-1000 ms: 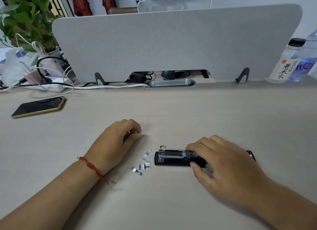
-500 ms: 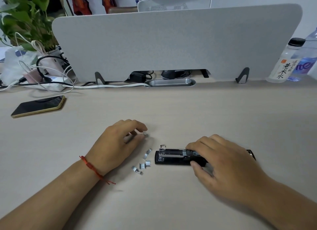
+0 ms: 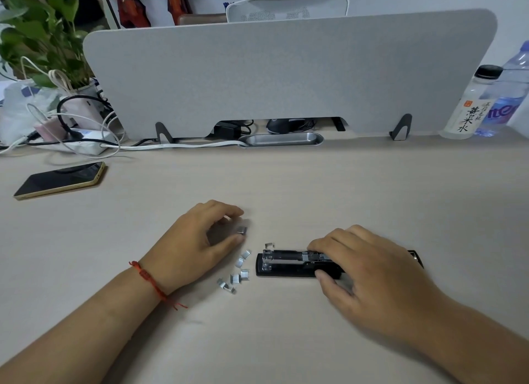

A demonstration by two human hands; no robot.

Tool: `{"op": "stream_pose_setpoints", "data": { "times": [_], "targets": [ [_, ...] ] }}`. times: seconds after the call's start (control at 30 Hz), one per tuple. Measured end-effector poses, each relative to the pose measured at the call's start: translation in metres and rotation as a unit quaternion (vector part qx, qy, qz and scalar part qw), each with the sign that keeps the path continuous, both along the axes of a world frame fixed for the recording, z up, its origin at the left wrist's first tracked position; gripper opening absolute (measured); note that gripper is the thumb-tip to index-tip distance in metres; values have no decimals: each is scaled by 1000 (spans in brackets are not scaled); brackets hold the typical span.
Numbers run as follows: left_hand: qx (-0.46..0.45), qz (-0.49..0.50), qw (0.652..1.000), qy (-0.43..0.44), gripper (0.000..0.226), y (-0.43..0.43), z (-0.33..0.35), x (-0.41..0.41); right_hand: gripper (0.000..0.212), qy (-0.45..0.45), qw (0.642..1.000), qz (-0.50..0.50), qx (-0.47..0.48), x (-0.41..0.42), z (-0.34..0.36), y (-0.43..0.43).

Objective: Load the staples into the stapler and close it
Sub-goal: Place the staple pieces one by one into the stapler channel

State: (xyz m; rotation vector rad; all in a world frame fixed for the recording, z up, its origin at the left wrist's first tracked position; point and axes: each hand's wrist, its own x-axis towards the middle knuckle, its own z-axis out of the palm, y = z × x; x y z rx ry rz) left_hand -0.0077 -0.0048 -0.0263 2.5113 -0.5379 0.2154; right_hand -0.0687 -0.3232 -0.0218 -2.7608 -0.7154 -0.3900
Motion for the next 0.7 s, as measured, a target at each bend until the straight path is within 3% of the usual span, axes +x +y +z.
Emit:
{"op": "stream_pose_setpoints", "data": {
  "times": [0.17,0.23,0.37,0.5,0.7],
  "targets": [
    [2,-5,1000,14,10,-4,2,3,28,1,1000,2,0,0,-1,0],
    [0,8,1000,15,8,-6,2,0,28,3,1000,4,1,0,-1,0],
    [-98,-19,995,-12,14,-19,8,-15,27,1,1000,8,3,1,-1,0],
    [-55,-67,996,9,16,-33,6,-28,27,-2,1000,9,1,1,-1,0],
    [-123,-73,988,53,5,-32,8,-32,25,-3,1000,6,-1,0,-1,0]
  ]
}}
